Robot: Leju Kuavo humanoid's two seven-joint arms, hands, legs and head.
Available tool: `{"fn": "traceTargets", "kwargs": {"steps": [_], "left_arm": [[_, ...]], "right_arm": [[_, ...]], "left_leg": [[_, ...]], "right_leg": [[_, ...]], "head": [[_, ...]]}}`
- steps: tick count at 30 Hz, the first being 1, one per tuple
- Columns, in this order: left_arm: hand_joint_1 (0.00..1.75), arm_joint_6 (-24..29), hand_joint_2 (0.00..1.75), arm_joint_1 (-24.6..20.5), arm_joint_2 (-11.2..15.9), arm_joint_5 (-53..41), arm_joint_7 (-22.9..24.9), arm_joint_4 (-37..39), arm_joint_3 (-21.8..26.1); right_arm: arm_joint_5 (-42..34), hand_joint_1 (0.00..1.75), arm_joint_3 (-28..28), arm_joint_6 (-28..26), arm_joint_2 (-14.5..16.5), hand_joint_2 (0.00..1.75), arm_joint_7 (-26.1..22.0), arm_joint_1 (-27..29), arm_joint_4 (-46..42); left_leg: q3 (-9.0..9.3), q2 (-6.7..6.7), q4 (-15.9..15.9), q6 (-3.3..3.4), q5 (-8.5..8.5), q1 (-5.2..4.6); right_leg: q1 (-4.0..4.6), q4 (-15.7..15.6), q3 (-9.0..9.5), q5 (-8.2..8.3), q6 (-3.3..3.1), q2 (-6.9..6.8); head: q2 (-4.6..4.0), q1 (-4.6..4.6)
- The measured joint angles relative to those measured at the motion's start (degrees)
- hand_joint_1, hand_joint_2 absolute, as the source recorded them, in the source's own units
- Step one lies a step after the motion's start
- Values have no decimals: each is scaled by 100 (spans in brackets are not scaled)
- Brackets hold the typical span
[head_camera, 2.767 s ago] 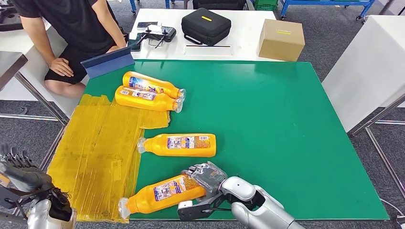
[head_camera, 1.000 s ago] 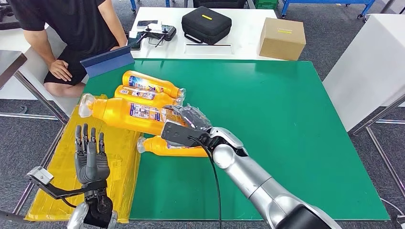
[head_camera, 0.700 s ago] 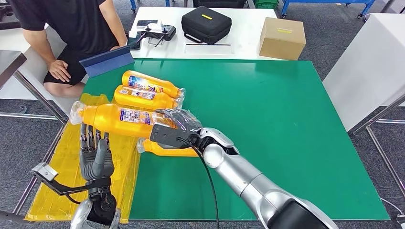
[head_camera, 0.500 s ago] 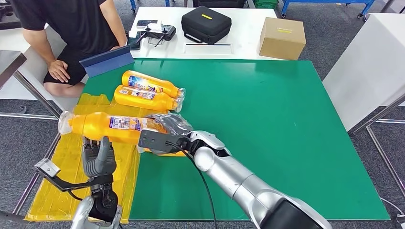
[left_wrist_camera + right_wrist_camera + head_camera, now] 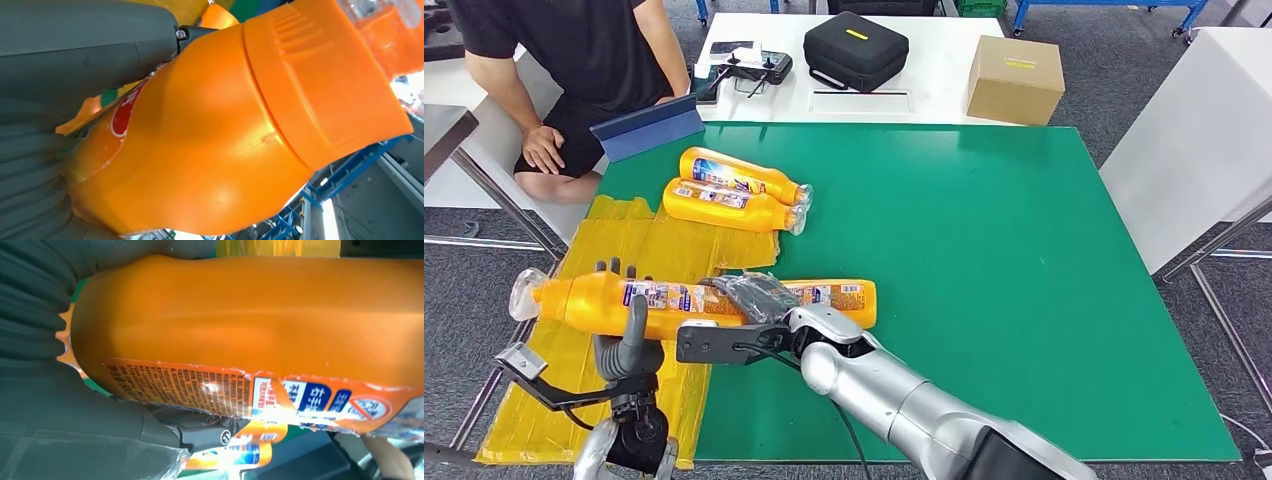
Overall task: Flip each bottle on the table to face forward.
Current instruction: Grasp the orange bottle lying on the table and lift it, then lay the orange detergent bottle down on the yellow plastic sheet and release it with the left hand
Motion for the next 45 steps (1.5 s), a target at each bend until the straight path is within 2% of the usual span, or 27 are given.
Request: {"fn": "traceTargets", "kwargs": {"steps": [3,4,11,15,27,28,30,31,32,34,40,45], "left_arm": [[126,-4,175,102,-3,-1,-7,-15,35],[147,-4,175,132,-5,-1,-8,-22,42],[147,-4,175,252,-25,-3,-15,-70,78],[175,-4,175,271,-33,-4,-17,-85,108],[175,13,175,299,-36,-48,-19,-173,119],[175,13,175,302,-36,-48,-19,-178,119],[175,20,175,309,-37,-48,-16,-196,118],[175,28,175,312,-37,-49,-14,-213,118],[175,39,175,315,-35,-51,-6,-238,119],[175,61,175,308,-31,-54,12,-294,122],[175,120,175,304,2,-49,41,-451,166],[175,135,175,341,26,4,-4,-587,262]], "right_arm": [[-19,175,154,8,-8,175,13,35,0],[-25,175,190,9,-13,175,13,44,-1],[-37,175,339,9,-54,175,15,88,-30],[-41,175,376,9,-68,175,32,106,-62],[-102,175,403,3,-149,175,151,211,-277],[-102,147,403,3,-152,175,153,214,-287],[-102,59,403,3,-159,175,162,218,-305],[-102,16,405,3,-163,131,168,225,-316],[-101,0,412,3,-168,87,174,235,-329],[-101,0,450,11,-184,0,179,272,-360],[-283,0,494,13,-341,0,166,351,-540],[-369,0,310,-52,-676,0,117,387,-812]], "left_leg": [[-2,1,0,0,0,0],[-2,1,0,0,0,0],[-3,1,0,0,0,0],[-3,1,0,0,0,0],[-6,1,0,0,0,0],[-7,1,0,0,0,0],[-7,2,0,0,0,0],[-7,2,0,0,0,0],[-8,2,0,0,0,0],[-8,2,0,0,0,1],[-12,1,0,0,0,1],[-12,-1,0,0,0,-1]], "right_leg": [[0,0,-4,0,0,1],[0,0,-5,0,0,1],[1,0,-8,0,0,2],[1,0,-9,0,0,2],[1,0,-12,0,0,3],[1,0,-12,0,0,3],[1,0,-12,0,0,3],[1,0,-12,0,0,3],[1,0,-12,0,0,3],[1,0,-12,0,0,3],[1,0,-15,0,0,2],[0,0,-12,2,1,2]], "head": [[0,-1],[0,-1],[0,-1],[0,-1],[0,-1],[0,-1],[0,-1],[0,0],[0,0],[0,1],[0,-1],[0,0]]}}
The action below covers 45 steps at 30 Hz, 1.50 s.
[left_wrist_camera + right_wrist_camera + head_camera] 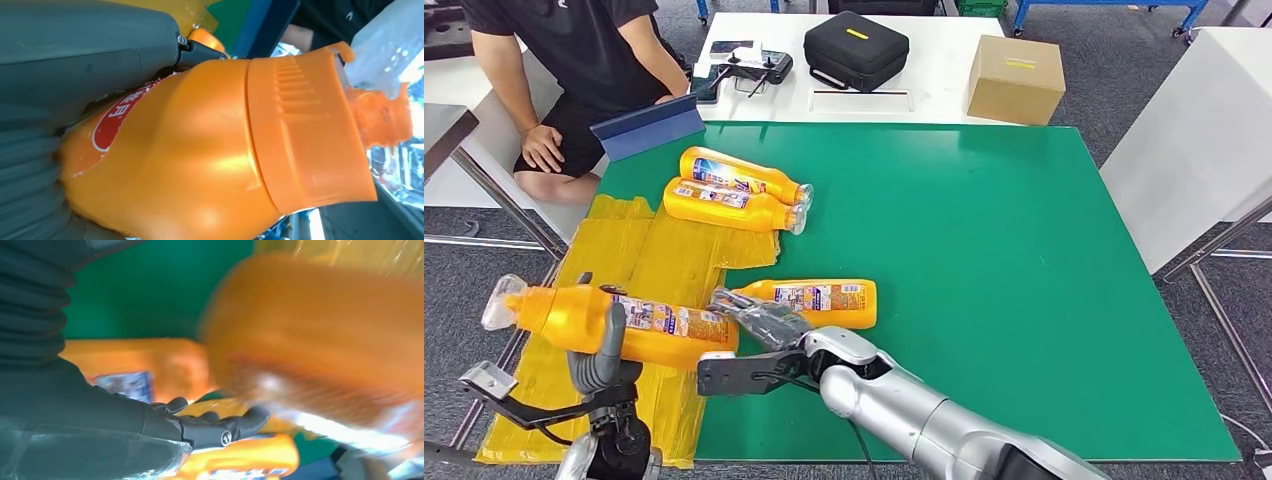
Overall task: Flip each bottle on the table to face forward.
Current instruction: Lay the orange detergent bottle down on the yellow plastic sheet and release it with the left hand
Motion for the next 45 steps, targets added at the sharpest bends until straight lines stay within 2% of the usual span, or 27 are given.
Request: {"fn": "traceTargets", "kwargs": {"steps": [8,12,17,23,26,31,37,41,45], "left_arm": [[175,-34,175,53,34,43,-97,-29,153],[175,234,175,44,60,-514,-468,-70,223],[175,1507,175,-40,170,-2308,-1227,-266,410],[175,3013,175,-148,324,-3993,-1336,-501,549],[175,3707,175,-272,409,-5172,-1332,-429,591],[175,3993,175,-838,421,-7563,-1321,210,1009],[175,3997,175,-1701,409,-9926,-1237,1587,1763],[175,4000,175,-2080,393,-10586,-1272,2422,2242],[175,4002,175,-2247,363,-11009,-1244,3096,2659]], "right_arm": [[-19,0,-399,-39,-408,0,-115,7,-396],[-14,0,-506,-46,-540,0,-166,18,-589],[83,0,-630,-37,-705,0,-236,117,-950],[256,0,-688,108,-794,0,-260,288,-1344],[302,0,-691,192,-781,0,-271,316,-1437],[325,0,-692,289,-723,0,-296,330,-1576],[323,0,-691,444,-773,0,-202,450,-2061],[343,0,-690,527,-795,0,-89,491,-2339],[350,0,-689,549,-813,0,-40,511,-2557]], "left_leg": [[0,1,1,0,0,0],[1,2,1,0,0,1],[1,2,1,0,0,2],[1,2,0,0,1,2],[1,0,0,2,3,2],[1,-1,0,2,12,1],[0,2,0,-1,21,1],[-2,14,1,-1,20,1],[-6,9,1,-1,20,1]], "right_leg": [[1,0,0,3,3,0],[2,0,-1,3,3,0],[3,0,-1,3,3,0],[3,1,-1,2,3,0],[2,0,-2,2,3,-1],[1,0,-2,8,6,-1],[1,2,-2,13,9,0],[1,3,-4,14,9,5],[1,2,-8,13,8,4]], "head": [[0,0],[0,1],[0,-1],[0,1],[0,1],[0,0],[0,1],[0,0],[0,0]]}}
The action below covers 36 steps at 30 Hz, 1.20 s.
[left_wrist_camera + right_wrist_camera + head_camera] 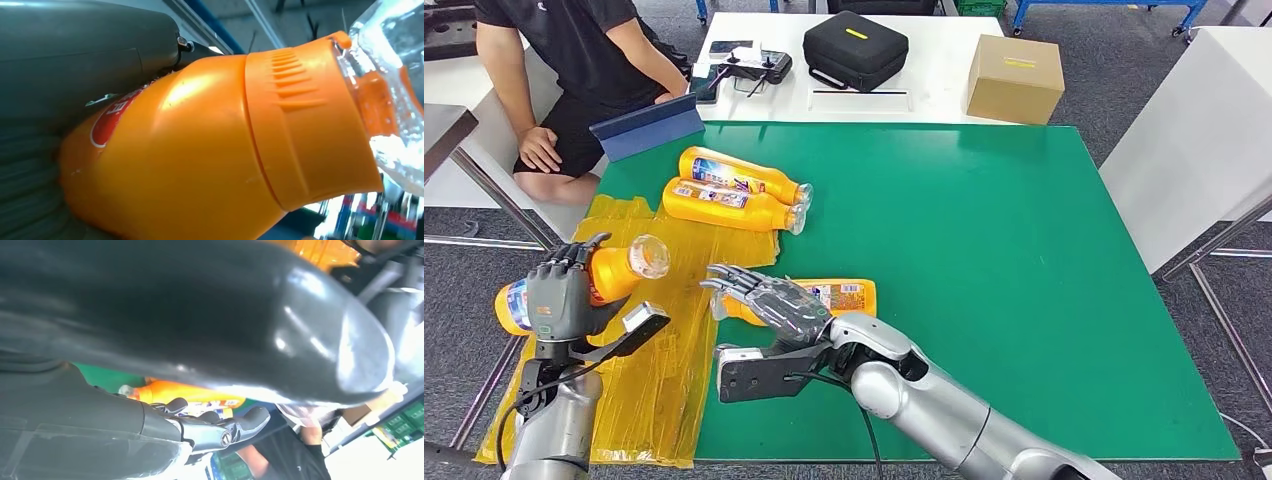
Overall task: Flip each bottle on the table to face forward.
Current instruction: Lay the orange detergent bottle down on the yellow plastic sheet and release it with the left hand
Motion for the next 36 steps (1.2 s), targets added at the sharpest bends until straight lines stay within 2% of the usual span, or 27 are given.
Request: {"fn": "traceTargets", "kwargs": {"steps": [3,6,14,17,20,24,28,29,32,33,36], "left_arm": [[175,2,175,-26,-9,-184,40,362,224],[175,4,175,-27,-15,-225,74,580,415],[175,16,175,-67,-31,-107,28,789,695],[175,16,175,-74,-36,47,-8,819,793],[175,16,175,-85,-37,108,-14,845,850],[175,16,175,-101,-44,162,-22,875,891],[175,16,175,-126,-59,292,-43,920,895],[167,16,175,-140,-69,307,-44,939,895],[36,16,44,-200,-115,257,-26,1027,895],[0,16,0,-222,-131,229,-15,1078,893],[0,16,0,-259,-159,178,7,1278,844]], "right_arm": [[162,0,4,-52,-34,0,92,52,-184],[723,0,2,-407,-92,0,254,129,-428],[1627,0,-159,-995,-246,0,588,321,-1045],[2193,0,-694,-1347,-335,0,932,521,-1509],[2321,0,-1351,-1445,-437,0,1046,653,-1866],[2297,0,-2022,-1419,-515,0,985,829,-2130],[2221,0,-2601,-1174,-543,0,704,939,-2174],[2218,0,-2710,-1108,-544,0,651,963,-2174],[2249,0,-2883,-966,-524,0,555,1039,-2172],[2263,0,-2915,-931,-513,0,522,1064,-2169],[2272,0,-2988,-900,-495,0,417,1111,-2155]], "left_leg": [[-6,1,0,0,0,0],[-10,-2,0,0,0,0],[-7,-3,0,0,0,0],[-5,-4,0,0,0,-1],[-2,-3,0,0,0,-1],[4,-3,0,0,0,-2],[6,-2,0,0,0,-1],[7,-2,0,0,0,-1],[7,-5,0,-1,0,-1],[7,-6,0,-1,1,-1],[5,-7,0,-2,2,0]], "right_leg": [[0,0,-6,0,0,1],[0,-1,-9,0,0,0],[-1,-1,-8,0,0,-1],[-1,-1,-6,0,0,-1],[-1,-1,-2,1,1,0],[0,-1,0,3,3,0],[0,0,2,3,3,0],[0,0,2,3,3,0],[1,1,2,3,3,-1],[1,1,2,3,3,-2],[1,2,2,3,3,-2]], "head": [[0,1],[0,1],[0,-1],[0,-1],[1,0],[0,-2],[0,-1],[0,-1],[0,-2],[0,-3],[0,-2]]}}
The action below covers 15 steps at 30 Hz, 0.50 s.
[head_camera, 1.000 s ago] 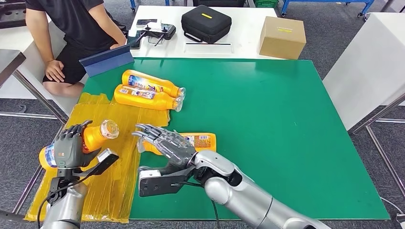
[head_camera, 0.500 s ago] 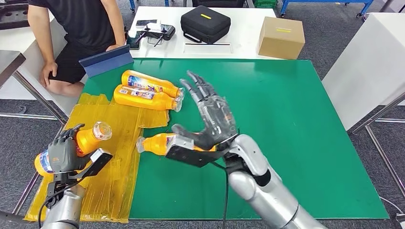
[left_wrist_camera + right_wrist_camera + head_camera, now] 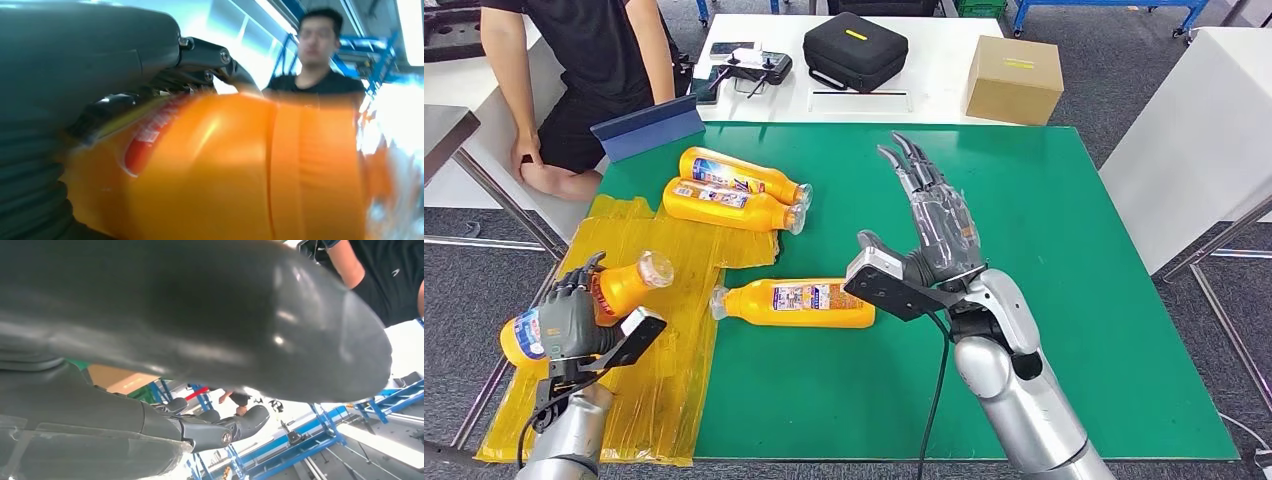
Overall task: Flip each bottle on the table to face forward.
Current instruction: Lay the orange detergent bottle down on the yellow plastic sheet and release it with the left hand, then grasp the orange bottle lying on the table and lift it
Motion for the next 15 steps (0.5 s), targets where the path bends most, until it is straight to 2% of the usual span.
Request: {"fn": "traceTargets", "kwargs": {"steps": [15], "left_arm": [[0,0,0,-68,-39,305,-61,373,-215]], "right_arm": [[-223,0,-96,115,-67,0,-240,34,139]], "left_leg": [[-3,1,1,0,0,-2]], "right_leg": [[-2,0,-2,0,0,1]], "head": [[0,0]]}}
